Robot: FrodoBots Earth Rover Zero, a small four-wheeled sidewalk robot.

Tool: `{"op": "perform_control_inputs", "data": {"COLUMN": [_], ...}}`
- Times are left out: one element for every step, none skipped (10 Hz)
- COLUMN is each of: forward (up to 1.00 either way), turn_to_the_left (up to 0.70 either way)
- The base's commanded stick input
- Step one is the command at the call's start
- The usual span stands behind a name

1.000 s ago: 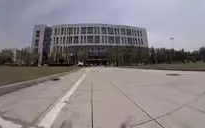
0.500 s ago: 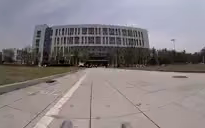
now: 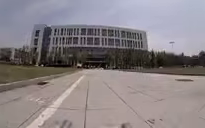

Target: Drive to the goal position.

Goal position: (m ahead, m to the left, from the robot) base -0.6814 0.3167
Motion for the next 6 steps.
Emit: {"op": "perform_control_inputs", "data": {"forward": [1.0,1.0,1.0,1.0,1.0,1.0], "turn_to_the_left": [0.0,0.0,0.0,0.0,0.0,0.0]}}
